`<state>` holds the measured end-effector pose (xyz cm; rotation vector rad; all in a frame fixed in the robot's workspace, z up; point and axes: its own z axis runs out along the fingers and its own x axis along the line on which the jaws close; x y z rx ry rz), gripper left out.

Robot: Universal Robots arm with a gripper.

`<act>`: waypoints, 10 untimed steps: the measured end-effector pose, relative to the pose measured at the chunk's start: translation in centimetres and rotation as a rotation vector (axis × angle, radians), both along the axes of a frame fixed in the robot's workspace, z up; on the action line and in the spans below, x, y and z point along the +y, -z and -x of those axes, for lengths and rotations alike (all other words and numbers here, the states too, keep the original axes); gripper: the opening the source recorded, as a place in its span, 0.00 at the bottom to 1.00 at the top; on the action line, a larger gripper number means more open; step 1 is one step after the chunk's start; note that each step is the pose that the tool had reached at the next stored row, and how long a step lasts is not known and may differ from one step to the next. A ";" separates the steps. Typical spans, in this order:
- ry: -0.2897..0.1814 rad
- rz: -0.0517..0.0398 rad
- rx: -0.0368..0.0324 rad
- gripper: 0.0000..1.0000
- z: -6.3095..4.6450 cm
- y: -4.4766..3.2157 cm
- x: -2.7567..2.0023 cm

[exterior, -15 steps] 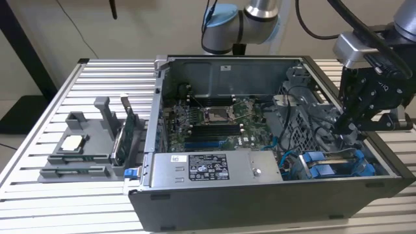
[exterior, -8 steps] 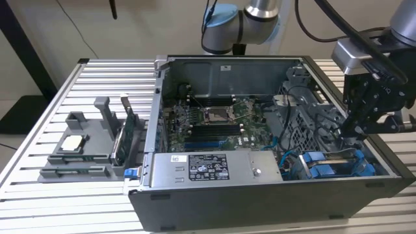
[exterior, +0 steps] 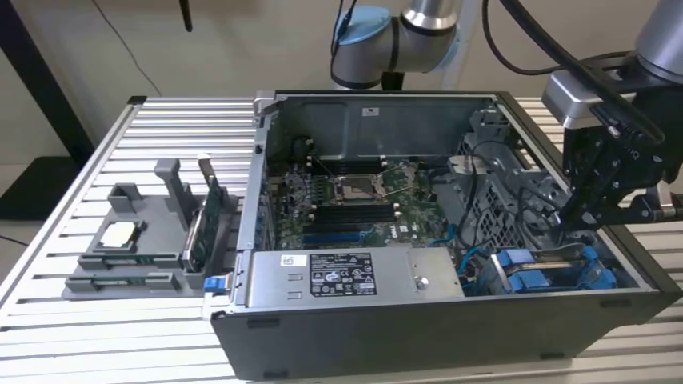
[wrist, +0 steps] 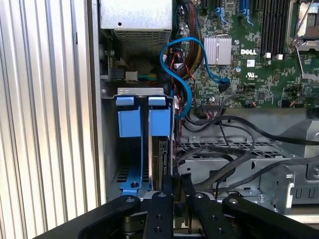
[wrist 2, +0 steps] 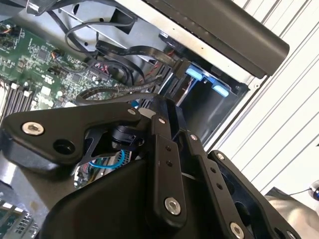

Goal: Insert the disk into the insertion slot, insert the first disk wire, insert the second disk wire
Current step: 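Insert the first disk wire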

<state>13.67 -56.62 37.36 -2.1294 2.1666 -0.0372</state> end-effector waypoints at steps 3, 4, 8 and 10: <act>0.000 0.0008 0.0000 0.19 0.0 0.01 0.00; 0.000 0.0009 0.0000 0.19 0.0 0.01 0.00; 0.000 0.0009 0.0000 0.19 0.0 0.01 0.00; 0.000 0.0009 0.0000 0.19 0.0 0.02 0.00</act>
